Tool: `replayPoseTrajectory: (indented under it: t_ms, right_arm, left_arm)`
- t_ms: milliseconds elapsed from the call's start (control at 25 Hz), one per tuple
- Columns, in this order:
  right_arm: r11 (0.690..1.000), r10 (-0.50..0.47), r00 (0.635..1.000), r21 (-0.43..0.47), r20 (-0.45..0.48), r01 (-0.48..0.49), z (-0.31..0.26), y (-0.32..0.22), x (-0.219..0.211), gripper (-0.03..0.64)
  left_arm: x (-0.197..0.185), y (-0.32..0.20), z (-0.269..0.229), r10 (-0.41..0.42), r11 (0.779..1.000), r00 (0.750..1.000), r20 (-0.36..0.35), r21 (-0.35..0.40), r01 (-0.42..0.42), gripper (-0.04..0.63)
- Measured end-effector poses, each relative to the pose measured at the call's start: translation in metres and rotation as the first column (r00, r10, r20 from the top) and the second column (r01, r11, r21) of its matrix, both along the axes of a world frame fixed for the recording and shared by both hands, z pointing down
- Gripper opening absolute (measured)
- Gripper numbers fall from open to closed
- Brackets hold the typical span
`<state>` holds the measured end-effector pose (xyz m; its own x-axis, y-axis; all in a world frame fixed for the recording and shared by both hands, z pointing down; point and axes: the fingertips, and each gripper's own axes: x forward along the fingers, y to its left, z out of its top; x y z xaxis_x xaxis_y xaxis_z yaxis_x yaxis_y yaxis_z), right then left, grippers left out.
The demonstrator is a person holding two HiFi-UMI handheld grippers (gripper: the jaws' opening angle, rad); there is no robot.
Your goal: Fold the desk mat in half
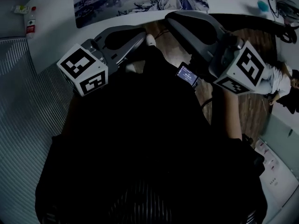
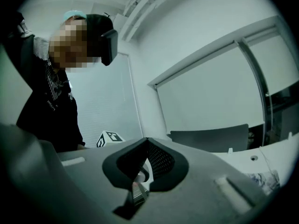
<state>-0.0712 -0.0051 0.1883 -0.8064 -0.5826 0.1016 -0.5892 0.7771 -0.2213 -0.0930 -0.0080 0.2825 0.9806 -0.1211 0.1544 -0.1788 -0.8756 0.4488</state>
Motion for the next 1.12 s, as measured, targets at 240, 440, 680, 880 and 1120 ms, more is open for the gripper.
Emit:
replayPoseTrajectory:
  t_ms: [240,440,680,880,1120]
  right_arm:
    - [0.997,-0.076,0.997,-0.014,0.021,0.076,0.008,-0.045,0.011,0.002]
    - [0.989,-0.145,0.989,0.009,0.032,0.145,0.014,-0.08,0.032,0.002]
    - [0.974,-0.229,0.973,0.005,0.036,0.229,0.012,-0.131,0.06,0.002]
    - [0.96,-0.273,0.958,-0.044,0.085,0.278,0.022,-0.168,0.091,0.002]
    - [0.954,-0.277,0.95,-0.073,0.143,0.29,0.04,-0.204,0.131,0.002]
  left_arm:
    - [-0.001,-0.033,-0.011,-0.085,0.996,0.996,-0.009,0.011,0.085,0.008]
    - [0.016,-0.073,-0.021,-0.195,0.98,0.98,-0.046,0.026,0.196,0.009]
    - [0.051,-0.127,-0.036,-0.274,0.96,0.96,-0.053,0.04,0.276,0.009]
    - [0.085,-0.148,-0.036,-0.271,0.962,0.962,-0.003,0.031,0.271,0.009]
    - [0.116,-0.172,-0.024,-0.306,0.952,0.952,0.028,-0.004,0.306,0.008]
